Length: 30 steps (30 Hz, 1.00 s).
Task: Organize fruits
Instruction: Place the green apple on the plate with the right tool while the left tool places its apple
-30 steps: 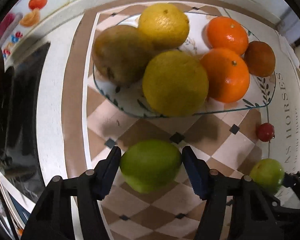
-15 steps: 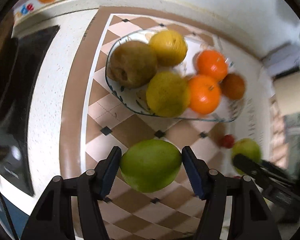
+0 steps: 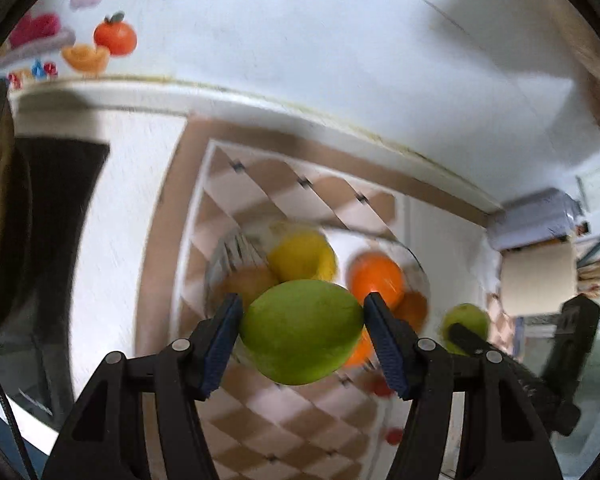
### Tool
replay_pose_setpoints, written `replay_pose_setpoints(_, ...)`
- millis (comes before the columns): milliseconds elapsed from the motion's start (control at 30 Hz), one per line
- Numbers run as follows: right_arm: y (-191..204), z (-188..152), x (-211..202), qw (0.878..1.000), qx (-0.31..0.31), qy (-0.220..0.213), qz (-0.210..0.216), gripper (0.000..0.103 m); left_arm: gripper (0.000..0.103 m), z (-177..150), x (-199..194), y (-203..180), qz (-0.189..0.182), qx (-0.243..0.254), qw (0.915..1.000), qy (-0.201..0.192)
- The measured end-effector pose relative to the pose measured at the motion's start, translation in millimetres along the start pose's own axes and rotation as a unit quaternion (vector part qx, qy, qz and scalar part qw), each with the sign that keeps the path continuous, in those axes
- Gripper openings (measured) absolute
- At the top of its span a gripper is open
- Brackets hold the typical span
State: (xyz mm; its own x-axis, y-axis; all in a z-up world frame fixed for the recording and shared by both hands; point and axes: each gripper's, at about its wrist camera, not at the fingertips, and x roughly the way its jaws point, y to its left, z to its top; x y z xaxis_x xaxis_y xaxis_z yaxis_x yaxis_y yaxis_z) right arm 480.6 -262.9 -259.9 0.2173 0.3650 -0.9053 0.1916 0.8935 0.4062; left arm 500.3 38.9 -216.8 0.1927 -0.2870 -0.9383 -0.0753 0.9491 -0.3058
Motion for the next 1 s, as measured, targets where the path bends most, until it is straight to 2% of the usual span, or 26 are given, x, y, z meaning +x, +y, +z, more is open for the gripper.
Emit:
replay_pose_setpoints(200,-4.0,46.2,40.6,0.999,-0.002,0.022,-0.04,0.065,0.06,44.1,41.8,10.5,0.047,0.007,0.9985,0.026)
replay_pose_setpoints(433,-2.2,48.6,76.8,0.997,-0.012,0.049,-0.061,0.065,0.061,57.3,96.6,23.3,0.076,0.006,0.9931,0.09)
replay_pose_setpoints(633,2.0,52.3,89.0,0.996,-0.017,0.064,-0.068,0.065,0.06,51.3,101.8,21.8,0.068,0.01,0.9922,0.104)
replay_pose_setpoints(700,2.1,53.7,91.7,0.995,-0.018,0.071,-0.067,0.068,0.061,50.4,107.7,20.4,0.072,0.015,0.9902,0.119)
replay_pose_setpoints(767,2.3,55.3,94.4,0.995,-0.013,0.079,-0.061,0.077,0.061,50.4,108.7,19.8,0.07,0.011,0.99,0.122)
replay_pose_setpoints(867,0.7,56.7,91.1,0.995,-0.011,0.076,-0.059,0.08,0.061,49.9,106.1,20.2,0.069,0.002,0.9899,0.124)
replay_pose_setpoints(1000,-2.4,57.8,83.1,0.996,-0.008,0.073,-0.057,0.084,0.061,47.9,94.1,17.7,0.078,0.006,0.991,0.108)
